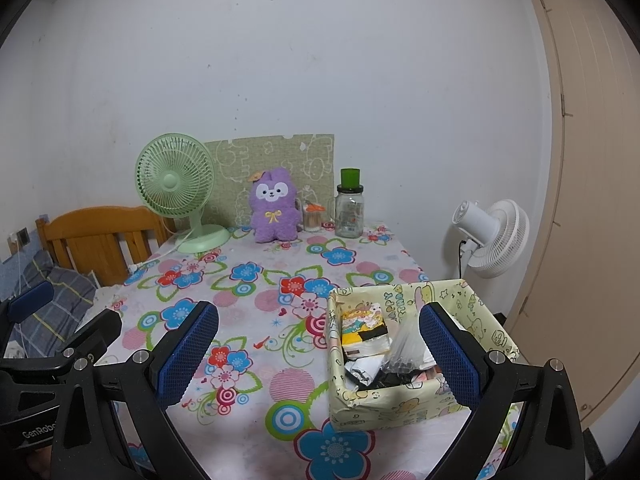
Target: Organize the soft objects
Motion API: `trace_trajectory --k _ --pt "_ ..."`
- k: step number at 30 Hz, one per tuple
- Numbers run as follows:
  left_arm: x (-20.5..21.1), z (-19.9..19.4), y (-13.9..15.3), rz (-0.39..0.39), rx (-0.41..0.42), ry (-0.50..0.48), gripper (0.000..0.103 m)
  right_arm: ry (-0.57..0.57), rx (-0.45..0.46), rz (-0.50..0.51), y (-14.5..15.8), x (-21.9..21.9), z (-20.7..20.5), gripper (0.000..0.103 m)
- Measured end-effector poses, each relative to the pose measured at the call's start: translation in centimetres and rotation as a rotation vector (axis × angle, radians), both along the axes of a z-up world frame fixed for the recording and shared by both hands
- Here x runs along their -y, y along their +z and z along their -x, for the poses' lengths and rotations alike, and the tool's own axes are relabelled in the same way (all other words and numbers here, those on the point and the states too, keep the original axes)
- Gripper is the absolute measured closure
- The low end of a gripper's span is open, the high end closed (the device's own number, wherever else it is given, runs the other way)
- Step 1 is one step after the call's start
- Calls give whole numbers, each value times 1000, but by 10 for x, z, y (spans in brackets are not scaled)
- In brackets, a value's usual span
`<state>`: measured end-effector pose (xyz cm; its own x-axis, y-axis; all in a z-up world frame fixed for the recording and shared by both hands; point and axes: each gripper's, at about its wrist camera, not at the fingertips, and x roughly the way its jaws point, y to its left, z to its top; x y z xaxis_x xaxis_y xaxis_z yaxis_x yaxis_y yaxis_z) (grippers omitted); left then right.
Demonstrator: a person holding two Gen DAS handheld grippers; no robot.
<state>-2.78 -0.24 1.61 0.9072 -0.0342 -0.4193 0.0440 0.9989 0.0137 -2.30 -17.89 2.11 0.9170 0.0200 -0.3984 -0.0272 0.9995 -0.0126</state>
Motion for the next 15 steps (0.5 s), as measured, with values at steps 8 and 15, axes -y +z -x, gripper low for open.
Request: trace_trajectory --k 8,15 --pt "0 -1 -1 8 -11 -1 0 -3 -3 -2 -1 0 0 1" --pt "-1 -1 -2 7 -8 0 0 -3 -5 -1 -1 0 0 1"
